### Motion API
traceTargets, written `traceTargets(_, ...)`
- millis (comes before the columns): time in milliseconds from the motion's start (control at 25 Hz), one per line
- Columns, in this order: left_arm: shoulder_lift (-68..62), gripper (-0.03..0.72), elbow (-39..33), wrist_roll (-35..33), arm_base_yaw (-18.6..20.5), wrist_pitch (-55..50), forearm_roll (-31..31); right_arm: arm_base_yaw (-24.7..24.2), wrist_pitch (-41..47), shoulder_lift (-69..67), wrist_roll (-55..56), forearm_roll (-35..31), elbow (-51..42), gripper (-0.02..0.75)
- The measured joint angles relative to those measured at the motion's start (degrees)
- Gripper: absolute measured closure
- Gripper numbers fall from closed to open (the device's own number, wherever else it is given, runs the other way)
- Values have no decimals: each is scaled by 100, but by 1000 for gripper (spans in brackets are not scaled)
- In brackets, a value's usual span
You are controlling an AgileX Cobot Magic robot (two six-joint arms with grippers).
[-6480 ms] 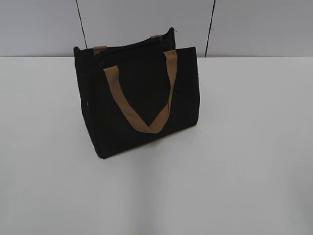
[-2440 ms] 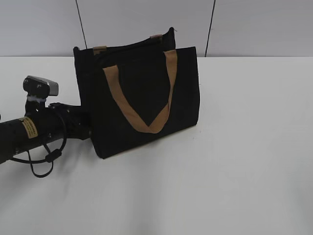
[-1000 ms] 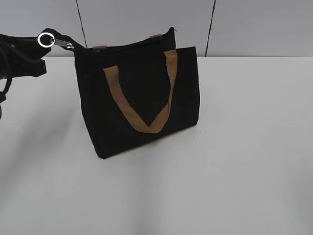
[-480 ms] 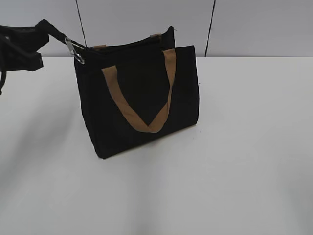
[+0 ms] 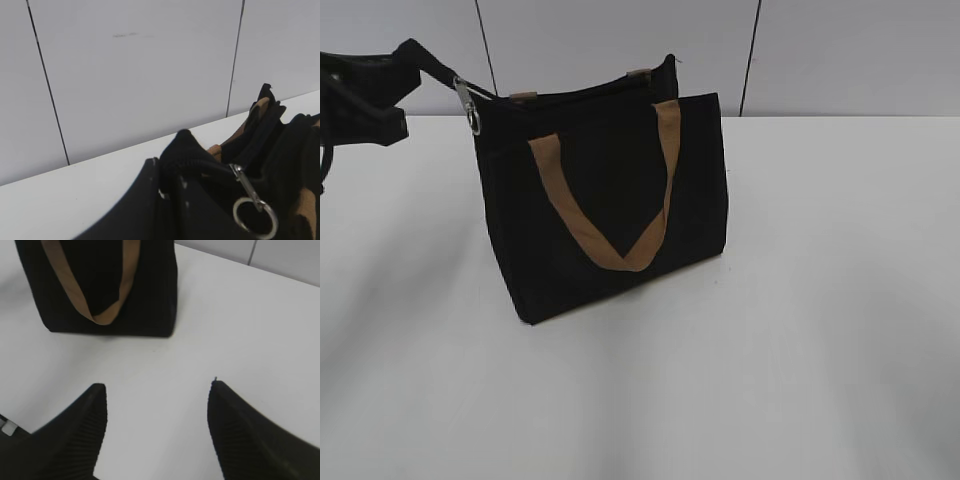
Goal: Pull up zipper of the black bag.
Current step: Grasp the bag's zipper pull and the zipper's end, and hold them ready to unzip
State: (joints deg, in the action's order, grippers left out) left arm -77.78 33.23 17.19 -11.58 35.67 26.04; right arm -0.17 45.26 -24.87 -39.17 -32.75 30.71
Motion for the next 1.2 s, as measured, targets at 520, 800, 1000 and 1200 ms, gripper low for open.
traceTargets(520, 7, 661, 0, -5, 0, 0, 7, 93, -230, -2430, -3208, -3243, 32, 255)
traceTargets(800, 18, 661, 0, -5, 0, 0, 7, 1239, -379, -3955, -3941, -3534, 1014, 255)
traceTargets(1000, 18, 661, 0, -5, 0, -5, 7, 2083, -566, -5319, -4213, -3556, 2184, 255)
traceTargets(1200, 18, 661, 0, -5, 0, -5, 7, 2632, -592, -6512, -4415, -3560, 3244, 255)
